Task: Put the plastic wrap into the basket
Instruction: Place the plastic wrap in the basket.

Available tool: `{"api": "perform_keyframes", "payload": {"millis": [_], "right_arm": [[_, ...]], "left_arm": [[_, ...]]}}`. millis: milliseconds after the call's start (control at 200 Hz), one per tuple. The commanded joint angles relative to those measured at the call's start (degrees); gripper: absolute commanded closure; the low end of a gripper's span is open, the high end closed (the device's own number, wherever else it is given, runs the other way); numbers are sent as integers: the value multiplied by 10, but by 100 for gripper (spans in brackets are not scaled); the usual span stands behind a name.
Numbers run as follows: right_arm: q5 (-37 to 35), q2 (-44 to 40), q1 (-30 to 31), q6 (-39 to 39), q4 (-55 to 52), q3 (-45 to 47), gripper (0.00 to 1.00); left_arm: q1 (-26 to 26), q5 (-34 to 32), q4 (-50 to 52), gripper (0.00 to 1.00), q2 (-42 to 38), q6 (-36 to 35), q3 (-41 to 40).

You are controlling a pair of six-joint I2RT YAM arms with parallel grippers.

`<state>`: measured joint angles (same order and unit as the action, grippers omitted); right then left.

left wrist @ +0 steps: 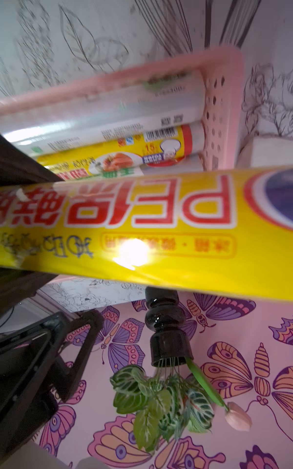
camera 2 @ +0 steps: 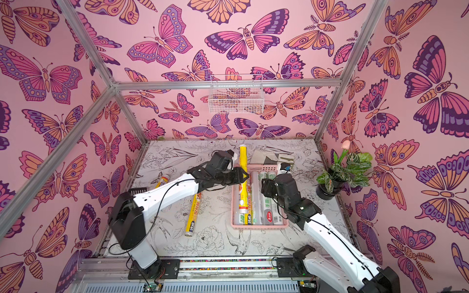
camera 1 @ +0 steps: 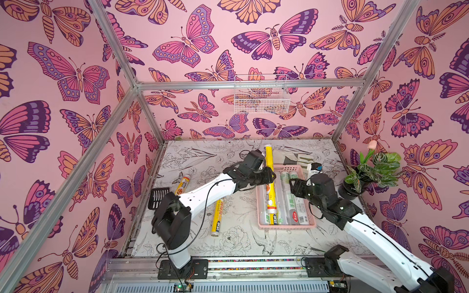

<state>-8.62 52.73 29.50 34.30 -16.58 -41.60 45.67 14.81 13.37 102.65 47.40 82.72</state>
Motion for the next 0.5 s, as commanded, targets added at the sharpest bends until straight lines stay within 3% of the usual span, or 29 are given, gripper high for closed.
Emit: {"api": "perform_keyframes", "payload": {"millis": [0, 180, 496], "right_arm": [[35, -8, -43, 18, -43, 12, 35], [66, -16, -85, 17, -57, 25, 35], [59, -8, -91, 10, -63, 35, 35]], "left_arm": [[14, 64, -63, 73, 53, 51, 34], [28, 97, -92, 73, 128, 107, 75], [52, 102, -94, 72, 202, 158, 115]]}}
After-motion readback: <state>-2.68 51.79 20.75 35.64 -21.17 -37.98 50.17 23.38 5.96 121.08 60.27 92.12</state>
